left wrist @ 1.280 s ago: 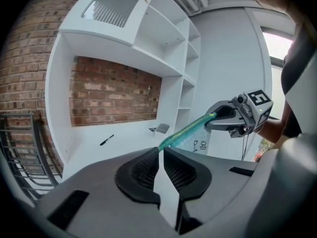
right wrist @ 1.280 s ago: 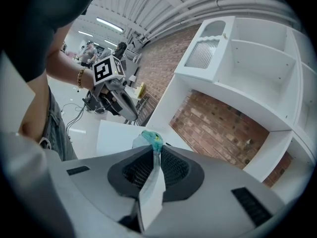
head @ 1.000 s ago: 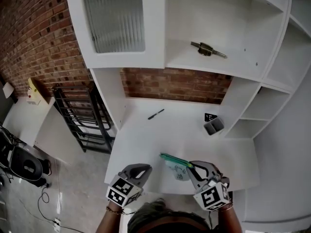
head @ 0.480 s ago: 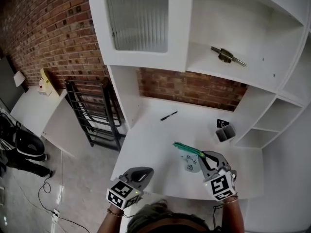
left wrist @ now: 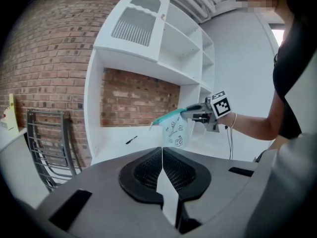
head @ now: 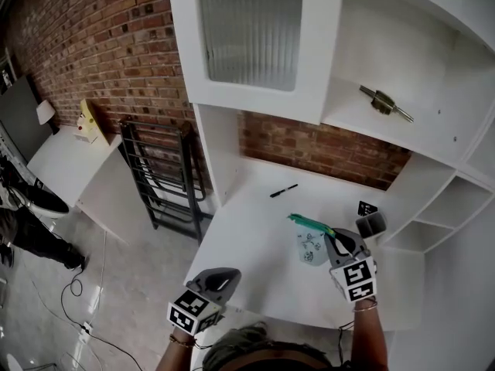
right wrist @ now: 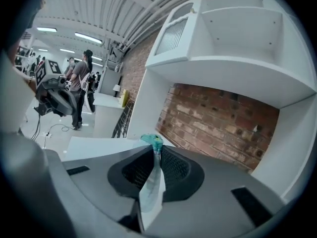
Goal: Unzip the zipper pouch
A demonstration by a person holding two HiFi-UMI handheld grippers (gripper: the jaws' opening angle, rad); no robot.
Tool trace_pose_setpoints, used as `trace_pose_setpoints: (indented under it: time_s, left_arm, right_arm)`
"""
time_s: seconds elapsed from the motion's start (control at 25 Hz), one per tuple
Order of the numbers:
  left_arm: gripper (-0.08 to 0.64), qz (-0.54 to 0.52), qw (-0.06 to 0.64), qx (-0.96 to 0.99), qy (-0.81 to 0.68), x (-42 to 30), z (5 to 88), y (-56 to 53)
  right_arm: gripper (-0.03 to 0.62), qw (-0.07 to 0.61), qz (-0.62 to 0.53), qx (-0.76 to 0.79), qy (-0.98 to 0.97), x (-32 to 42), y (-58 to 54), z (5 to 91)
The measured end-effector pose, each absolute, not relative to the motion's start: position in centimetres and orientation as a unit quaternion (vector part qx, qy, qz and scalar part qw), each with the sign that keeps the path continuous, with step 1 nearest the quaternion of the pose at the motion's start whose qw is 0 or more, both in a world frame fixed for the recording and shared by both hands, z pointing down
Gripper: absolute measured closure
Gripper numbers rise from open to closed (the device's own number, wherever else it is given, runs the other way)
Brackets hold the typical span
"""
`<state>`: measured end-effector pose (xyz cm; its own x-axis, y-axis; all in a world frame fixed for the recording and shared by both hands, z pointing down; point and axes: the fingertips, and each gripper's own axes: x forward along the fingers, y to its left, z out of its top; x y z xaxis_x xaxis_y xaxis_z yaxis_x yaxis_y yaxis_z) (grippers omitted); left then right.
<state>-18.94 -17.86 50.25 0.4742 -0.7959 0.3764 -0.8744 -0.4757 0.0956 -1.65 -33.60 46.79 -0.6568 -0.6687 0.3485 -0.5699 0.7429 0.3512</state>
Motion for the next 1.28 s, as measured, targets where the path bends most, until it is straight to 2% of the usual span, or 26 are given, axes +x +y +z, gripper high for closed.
trace_pose_setpoints:
  time_s: [0.28,0.44,0.68,1.28]
  left_arm:
    - [0.555,0.135,0.151,0.83,-0.519,-20.9,50.9,-17.1]
    - [0.555,0.135,0.156,0.825,-0.526,-21.6,51.1,-17.0]
    - [0.555,0.136,0.153,0.824,-0.528,-21.9,51.0,-17.5]
    - [0.555,0.15,0.147,0.833,-0.512,-20.3,51.0,-18.5]
  right_arm:
    - [0.554,0.241,0.005,0.355,-0.903,-2.5,-36.9,53.2]
    - [0.554,0.267,0.071,0.369,-0.888,-1.3,-37.4,58.2]
    - [0.554,0.267,0.166,0.384,-0.868,0.6,-37.0,62.8]
    - [0.554,0.283,0.22,0.399,-0.844,3.1,-36.2,67.4]
